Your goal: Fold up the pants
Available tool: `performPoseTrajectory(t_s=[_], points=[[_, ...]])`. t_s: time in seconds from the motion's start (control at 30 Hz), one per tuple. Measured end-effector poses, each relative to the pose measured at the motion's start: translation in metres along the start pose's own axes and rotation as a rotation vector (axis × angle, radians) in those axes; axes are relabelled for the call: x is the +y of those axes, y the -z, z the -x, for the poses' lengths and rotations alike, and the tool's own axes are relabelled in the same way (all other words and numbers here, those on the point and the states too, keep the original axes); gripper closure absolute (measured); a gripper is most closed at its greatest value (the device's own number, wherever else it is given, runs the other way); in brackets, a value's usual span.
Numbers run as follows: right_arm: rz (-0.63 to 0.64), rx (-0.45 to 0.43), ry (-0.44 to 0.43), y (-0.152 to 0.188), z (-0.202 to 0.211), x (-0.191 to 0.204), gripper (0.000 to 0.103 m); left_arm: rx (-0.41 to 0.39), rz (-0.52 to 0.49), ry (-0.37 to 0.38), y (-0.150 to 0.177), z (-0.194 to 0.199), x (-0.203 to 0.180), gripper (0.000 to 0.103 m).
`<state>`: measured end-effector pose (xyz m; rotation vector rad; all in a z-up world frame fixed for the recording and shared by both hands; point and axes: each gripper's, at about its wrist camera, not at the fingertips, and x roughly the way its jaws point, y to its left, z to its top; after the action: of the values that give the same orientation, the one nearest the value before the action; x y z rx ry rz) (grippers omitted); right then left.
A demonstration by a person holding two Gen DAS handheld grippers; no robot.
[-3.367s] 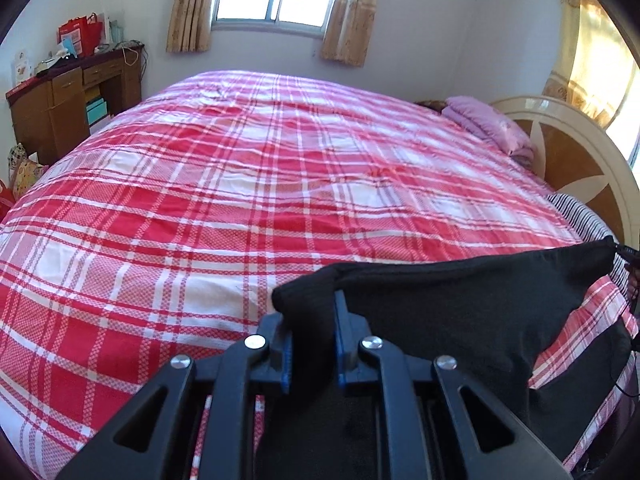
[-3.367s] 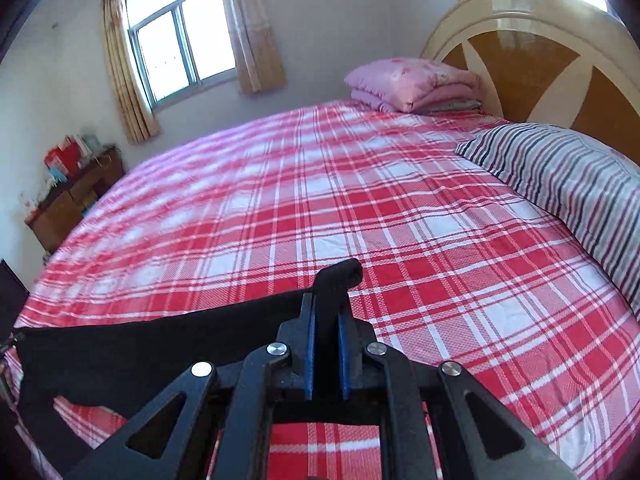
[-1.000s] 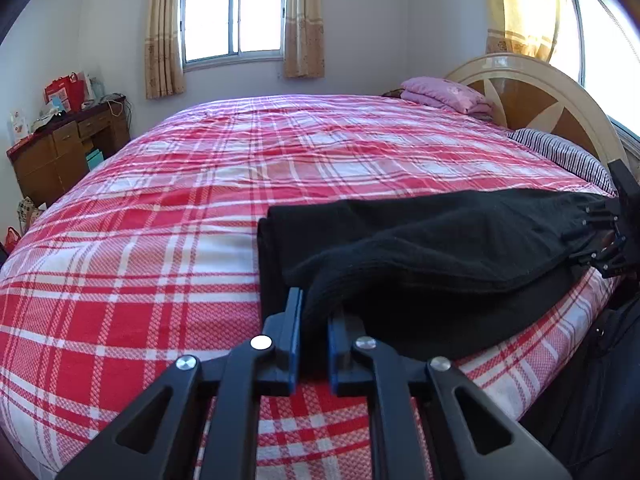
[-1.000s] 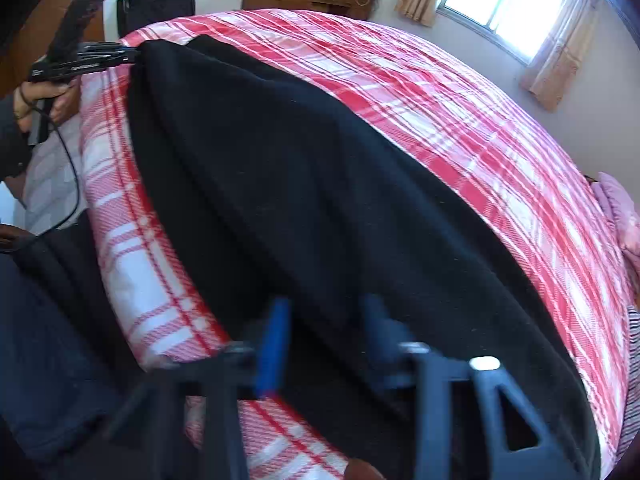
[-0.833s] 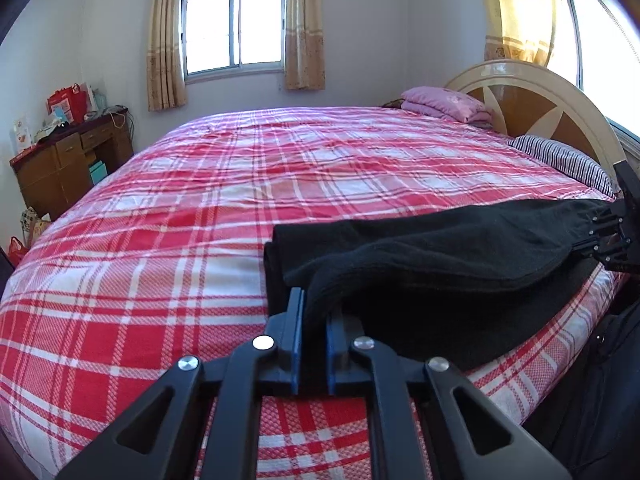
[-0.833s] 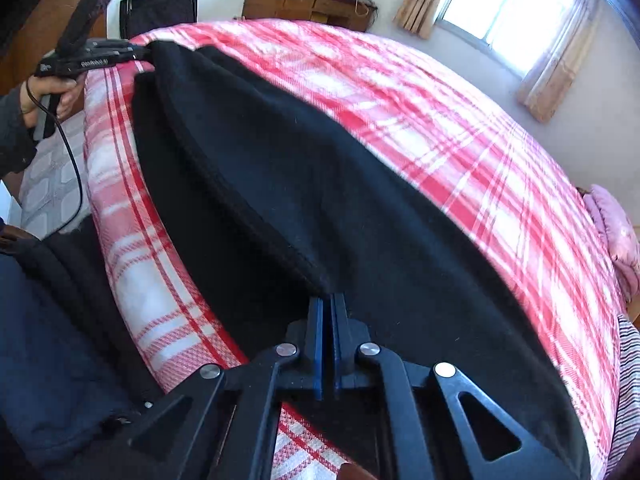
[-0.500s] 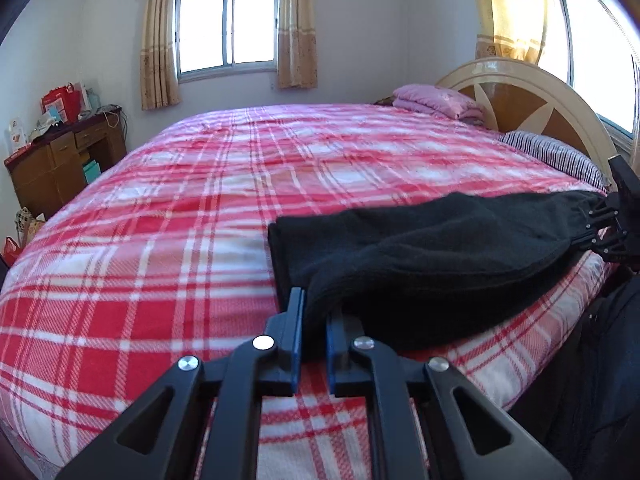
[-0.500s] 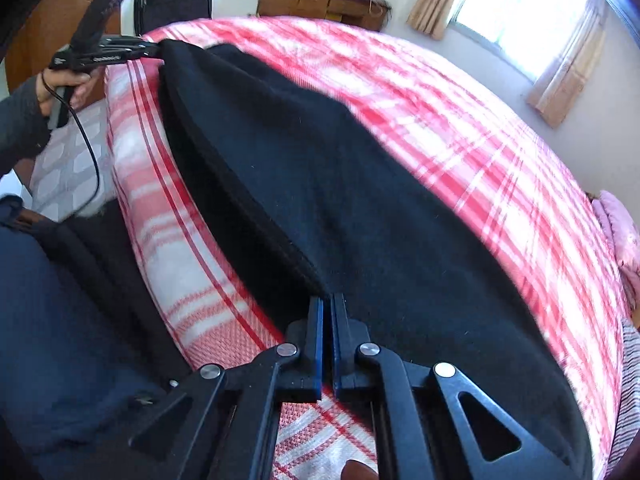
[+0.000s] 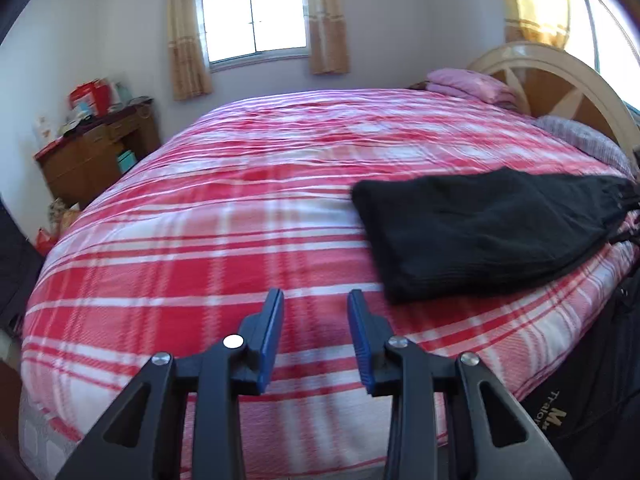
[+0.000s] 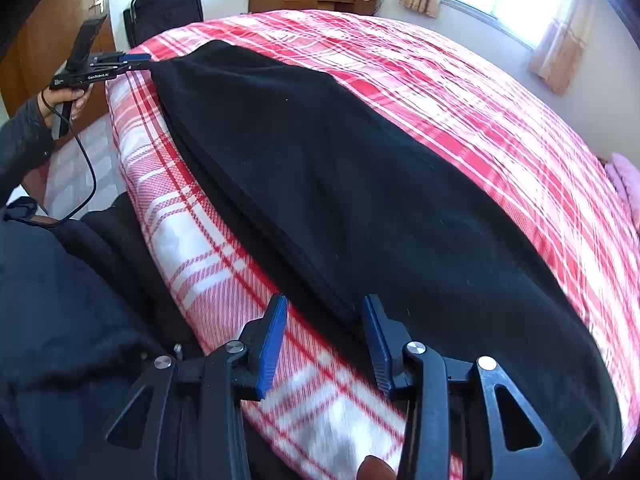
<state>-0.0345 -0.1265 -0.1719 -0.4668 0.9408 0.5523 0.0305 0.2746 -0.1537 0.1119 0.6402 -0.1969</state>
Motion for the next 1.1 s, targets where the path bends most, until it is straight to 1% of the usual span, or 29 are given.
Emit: performPoseTrajectory(t_s=[0.07,0.1,0.17,0.27,0.33,0.37,0.4,0.47,0.5,0.53,0.6,0.67,0.73,0.8,0.83,0.87,0.93,1.0,1.03,1.1], points=[[-0.023,-0.005,0.003,0.006,0.006,-0.006,0.062,-0.032,0.040,-0.004,-0.002,0.008,0.007,0.067],[-0.037,-0.008,0.011,0.009,0.009,-0.010,0.062,-0.060,0.036,0.000,-0.007,0.014,0.003,0.067],[-0.062,-0.011,0.023,0.013,0.011,-0.017,0.062,-0.084,0.013,0.010,-0.014,0.018,-0.008,0.067],[-0.110,-0.022,0.041,0.015,0.014,-0.028,0.062,-0.109,-0.052,0.056,-0.029,0.016,-0.043,0.066],[-0.153,-0.029,0.049,0.016,0.015,-0.036,0.062,-0.087,-0.096,0.089,-0.034,0.006,-0.067,0.065],[-0.168,-0.031,0.060,0.016,0.015,-0.039,0.062,-0.056,-0.119,0.091,-0.035,-0.002,-0.076,0.064],[-0.187,-0.032,0.081,0.016,0.015,-0.043,0.062,-0.005,-0.153,0.078,-0.034,-0.016,-0.087,0.063],[-0.210,-0.032,0.109,0.018,0.016,-0.049,0.062,0.072,-0.176,0.068,-0.026,-0.038,-0.095,0.063],[-0.223,-0.034,0.120,0.020,0.017,-0.052,0.062,0.083,-0.168,0.063,-0.022,-0.043,-0.096,0.063],[-0.235,-0.036,0.130,0.023,0.020,-0.056,0.062,0.065,-0.150,0.067,-0.021,-0.041,-0.095,0.060],[-0.255,-0.044,0.155,0.029,0.030,-0.066,0.062,0.059,-0.117,0.096,-0.026,-0.033,-0.093,0.057],[-0.292,-0.057,0.189,0.038,0.043,-0.081,0.062,0.037,-0.130,0.100,-0.034,-0.024,-0.099,0.057],[-0.349,-0.072,0.231,0.051,0.062,-0.100,0.062,0.003,-0.157,0.117,-0.045,-0.014,-0.114,0.057],[-0.422,-0.088,0.286,0.068,0.084,-0.122,0.062,-0.024,-0.184,0.167,-0.058,-0.007,-0.136,0.057],[-0.478,-0.101,0.331,0.081,0.101,-0.138,0.062,-0.028,-0.198,0.192,-0.063,-0.008,-0.145,0.057],[-0.514,-0.110,0.360,0.089,0.112,-0.147,0.062,-0.028,-0.217,0.224,-0.067,-0.008,-0.157,0.057],[-0.624,-0.138,0.429,0.114,0.143,-0.174,0.062,-0.026,-0.267,0.290,-0.074,-0.010,-0.183,0.057],[-0.754,-0.186,0.498,0.144,0.178,-0.203,0.062,-0.020,-0.335,0.369,-0.080,-0.017,-0.222,0.057],[-0.805,-0.202,0.532,0.157,0.190,-0.214,0.062,-0.017,-0.356,0.396,-0.081,-0.020,-0.236,0.057],[-0.897,-0.207,0.597,0.180,0.207,-0.238,0.062,-0.005,-0.405,0.468,-0.085,-0.030,-0.273,0.057]])
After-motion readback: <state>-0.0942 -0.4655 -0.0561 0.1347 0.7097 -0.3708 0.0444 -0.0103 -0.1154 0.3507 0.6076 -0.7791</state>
